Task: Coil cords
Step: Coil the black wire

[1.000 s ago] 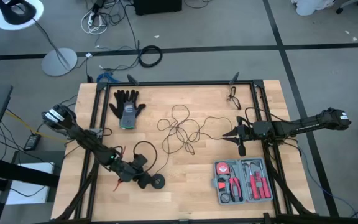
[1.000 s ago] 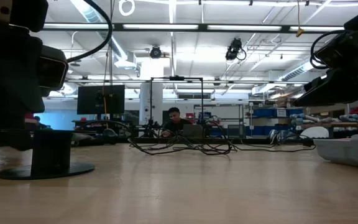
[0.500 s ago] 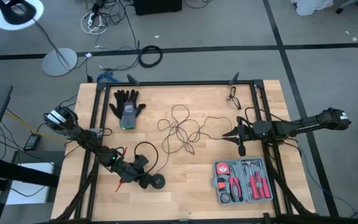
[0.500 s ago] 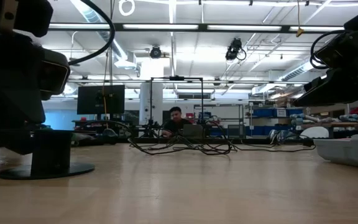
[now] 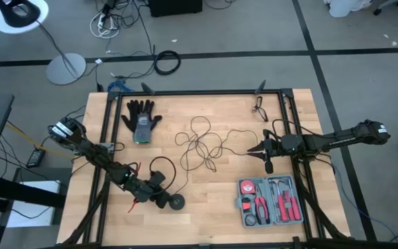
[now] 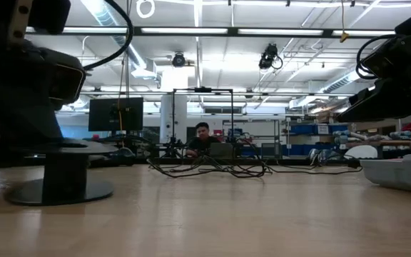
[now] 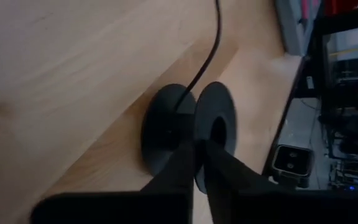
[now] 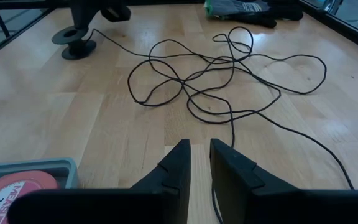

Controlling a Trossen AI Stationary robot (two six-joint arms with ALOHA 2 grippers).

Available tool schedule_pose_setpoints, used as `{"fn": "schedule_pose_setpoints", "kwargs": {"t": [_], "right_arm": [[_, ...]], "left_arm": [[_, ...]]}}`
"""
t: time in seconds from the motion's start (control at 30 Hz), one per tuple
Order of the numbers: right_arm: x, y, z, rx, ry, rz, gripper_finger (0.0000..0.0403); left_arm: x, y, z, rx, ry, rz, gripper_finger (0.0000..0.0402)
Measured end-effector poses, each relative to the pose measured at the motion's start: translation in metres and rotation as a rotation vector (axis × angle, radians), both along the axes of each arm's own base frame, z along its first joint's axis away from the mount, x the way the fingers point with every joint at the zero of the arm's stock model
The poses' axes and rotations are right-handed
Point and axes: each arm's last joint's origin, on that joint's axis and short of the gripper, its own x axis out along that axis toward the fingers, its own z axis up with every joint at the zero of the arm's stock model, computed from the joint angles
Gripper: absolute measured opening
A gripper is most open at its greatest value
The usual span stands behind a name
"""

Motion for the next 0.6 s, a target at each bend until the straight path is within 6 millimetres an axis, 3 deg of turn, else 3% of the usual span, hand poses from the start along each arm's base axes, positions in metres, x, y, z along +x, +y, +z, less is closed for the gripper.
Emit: {"fn": "schedule_pose_setpoints", "kwargs": {"t": [0.3,0.6], "right_arm": [[0.0000,0.0000,0.0000,0.000,0.000,0.000,0.0061],[0.0000,0.0000,0.0000,0.000,0.000,0.000,0.0061]], "left_arm": [[0.0035,0.0005,0.0047,0.198,-0.123,-0.067,0.0001],[0.0054,0.0084,0.0040,0.588,-0.185,-0.112,0.0000]]}}
